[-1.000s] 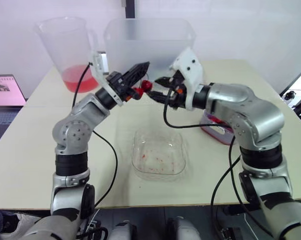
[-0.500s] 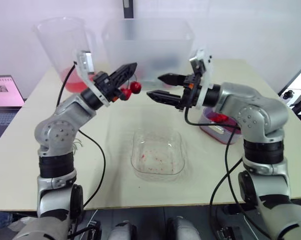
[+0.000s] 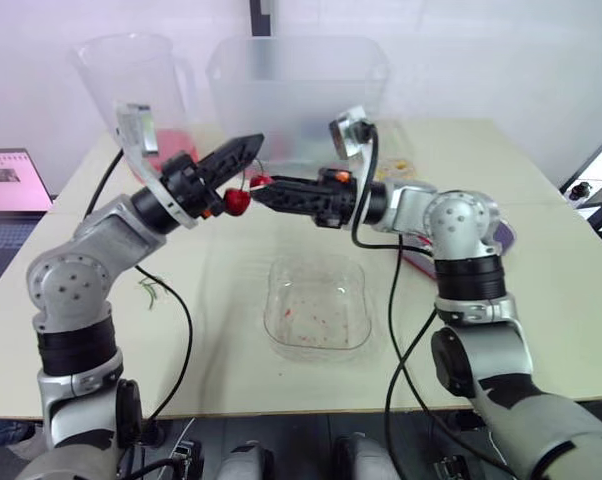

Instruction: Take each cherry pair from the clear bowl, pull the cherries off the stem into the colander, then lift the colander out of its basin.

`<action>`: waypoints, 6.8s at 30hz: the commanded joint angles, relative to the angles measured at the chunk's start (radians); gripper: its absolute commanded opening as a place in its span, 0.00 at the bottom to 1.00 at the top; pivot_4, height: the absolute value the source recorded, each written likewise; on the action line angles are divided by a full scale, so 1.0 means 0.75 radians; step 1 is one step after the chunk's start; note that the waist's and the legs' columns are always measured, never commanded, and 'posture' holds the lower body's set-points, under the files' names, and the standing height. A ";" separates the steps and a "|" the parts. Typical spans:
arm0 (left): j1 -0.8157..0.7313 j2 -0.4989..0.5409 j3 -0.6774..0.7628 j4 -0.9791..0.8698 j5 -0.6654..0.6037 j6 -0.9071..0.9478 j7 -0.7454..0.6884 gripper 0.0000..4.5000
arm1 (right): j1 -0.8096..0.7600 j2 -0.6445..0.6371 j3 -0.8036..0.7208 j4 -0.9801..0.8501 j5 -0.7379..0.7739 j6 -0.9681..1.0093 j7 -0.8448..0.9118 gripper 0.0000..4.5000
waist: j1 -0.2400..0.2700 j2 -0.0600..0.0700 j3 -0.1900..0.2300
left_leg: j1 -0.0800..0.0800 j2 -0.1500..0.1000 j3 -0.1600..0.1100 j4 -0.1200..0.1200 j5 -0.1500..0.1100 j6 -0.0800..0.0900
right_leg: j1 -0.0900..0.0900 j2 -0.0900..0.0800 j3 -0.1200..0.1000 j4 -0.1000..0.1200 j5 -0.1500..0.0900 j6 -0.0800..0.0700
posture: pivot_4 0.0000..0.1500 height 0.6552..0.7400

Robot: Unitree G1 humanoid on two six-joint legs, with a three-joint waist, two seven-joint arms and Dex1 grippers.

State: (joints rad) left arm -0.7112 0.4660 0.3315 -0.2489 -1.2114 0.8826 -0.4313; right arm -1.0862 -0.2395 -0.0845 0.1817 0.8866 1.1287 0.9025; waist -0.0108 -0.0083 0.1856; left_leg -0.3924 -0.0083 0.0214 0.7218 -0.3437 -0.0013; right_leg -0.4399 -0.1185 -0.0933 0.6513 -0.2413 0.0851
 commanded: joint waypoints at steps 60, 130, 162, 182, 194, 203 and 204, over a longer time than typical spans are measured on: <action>0.023 -0.097 -0.077 -0.065 0.019 -0.140 0.043 0.00 | 0.015 -0.159 0.019 0.043 0.023 0.086 0.124 0.14 | -0.001 0.000 0.000 | 0.000 0.000 0.001 0.000 0.000 0.000 | 0.000 0.000 0.000 -0.001 0.000 0.000 | 1.00 0.37; -0.141 -0.020 -0.127 0.132 0.220 -0.203 -0.167 0.00 | 0.077 -0.601 -0.159 -0.290 -0.496 0.032 0.349 0.99 | 0.030 0.002 0.004 | 0.003 0.002 -0.002 0.004 0.001 -0.001 | 0.008 0.000 -0.004 -0.003 0.000 0.000 | 1.00 0.37; -0.118 -0.117 -0.147 0.085 0.156 -0.152 -0.119 0.00 | 0.110 0.084 -0.039 -0.245 -0.171 -0.074 -0.206 0.58 | -0.003 0.004 0.005 | 0.001 0.000 -0.003 0.002 0.001 -0.001 | 0.005 0.000 -0.003 0.001 0.000 0.000 | 1.00 0.37; -0.103 -0.119 -0.147 0.093 0.177 -0.172 -0.118 0.00 | 0.131 0.035 0.010 -0.241 -0.160 -0.064 -0.197 0.21 | -0.002 0.004 0.005 | 0.001 0.000 -0.003 0.002 0.001 -0.001 | 0.004 0.000 -0.003 0.000 0.000 0.000 | 1.00 0.37; -0.097 -0.117 -0.131 0.097 0.164 -0.171 -0.111 0.00 | 0.230 -0.183 0.204 -0.314 -0.203 0.001 -0.107 0.21 | -0.001 0.003 0.005 | 0.001 0.000 -0.002 0.001 0.001 -0.001 | 0.003 0.000 -0.003 -0.001 0.000 0.000 | 1.00 0.37; -0.029 -0.047 -0.087 0.066 0.158 -0.154 -0.110 0.00 | 0.181 -0.806 0.176 -0.221 -0.485 -0.204 -0.001 0.21 | 0.026 0.003 0.005 | 0.001 -0.002 -0.001 0.001 0.000 0.000 | 0.004 -0.001 -0.002 -0.004 0.000 0.000 | 1.00 0.37; -0.009 -0.028 -0.084 0.059 0.165 -0.152 -0.117 0.00 | 0.181 -0.920 0.236 -0.162 -0.598 -0.301 0.030 0.21 | 0.031 0.003 0.005 | 0.000 -0.002 -0.001 0.001 0.000 0.000 | 0.003 -0.001 -0.002 -0.004 0.000 0.000 | 1.00 0.37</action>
State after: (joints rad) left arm -0.7164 0.4324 0.2378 -0.1655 -1.0796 0.7705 -0.5142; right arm -0.9236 -0.8870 0.0888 0.0388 0.5281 0.9856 0.8940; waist 0.0121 -0.0059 0.1893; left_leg -0.3919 -0.0094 0.0215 0.7220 -0.3437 -0.0014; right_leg -0.4378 -0.1189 -0.0946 0.6486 -0.2414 0.0851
